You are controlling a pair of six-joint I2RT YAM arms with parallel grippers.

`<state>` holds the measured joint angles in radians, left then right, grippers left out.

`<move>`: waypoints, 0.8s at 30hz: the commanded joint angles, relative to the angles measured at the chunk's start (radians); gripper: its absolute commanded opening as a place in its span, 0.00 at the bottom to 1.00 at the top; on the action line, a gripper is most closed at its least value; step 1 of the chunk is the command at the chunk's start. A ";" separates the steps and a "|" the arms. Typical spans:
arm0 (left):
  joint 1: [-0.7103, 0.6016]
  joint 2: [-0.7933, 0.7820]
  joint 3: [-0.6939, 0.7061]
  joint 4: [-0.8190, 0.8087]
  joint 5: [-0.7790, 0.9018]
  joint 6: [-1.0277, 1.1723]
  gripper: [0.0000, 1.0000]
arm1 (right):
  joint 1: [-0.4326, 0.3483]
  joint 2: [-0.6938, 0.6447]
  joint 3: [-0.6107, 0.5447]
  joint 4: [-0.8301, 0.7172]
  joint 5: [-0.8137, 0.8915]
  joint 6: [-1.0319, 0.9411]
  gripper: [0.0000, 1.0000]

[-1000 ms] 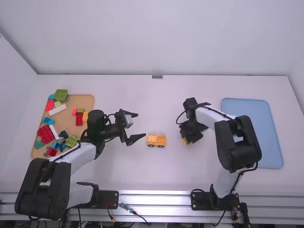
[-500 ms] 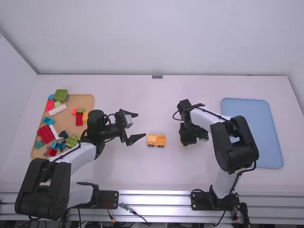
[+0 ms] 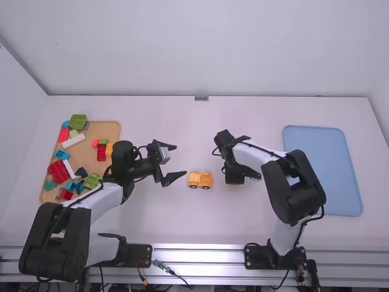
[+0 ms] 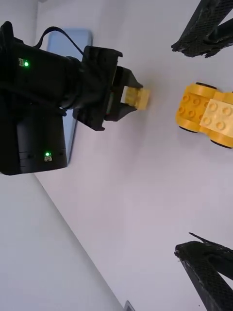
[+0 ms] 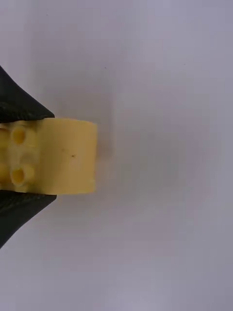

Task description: Assemble lego blocks to make yellow taxi

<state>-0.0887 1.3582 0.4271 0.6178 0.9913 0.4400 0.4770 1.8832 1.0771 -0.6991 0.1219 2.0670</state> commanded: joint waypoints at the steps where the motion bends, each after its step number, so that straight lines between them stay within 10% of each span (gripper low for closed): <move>1: 0.003 -0.018 -0.004 0.000 0.013 -0.005 0.99 | 0.000 0.013 0.016 0.008 0.033 0.008 0.00; 17: 0.004 -0.018 -0.004 0.000 0.014 -0.005 0.99 | -0.020 0.013 -0.069 0.115 -0.047 -0.007 0.00; 24: 0.004 -0.018 -0.004 0.000 0.013 -0.005 0.99 | -0.034 0.013 -0.069 0.118 -0.047 -0.060 0.34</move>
<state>-0.0887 1.3582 0.4271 0.6178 0.9913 0.4400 0.4534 1.8832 1.0187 -0.5777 0.0742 2.0308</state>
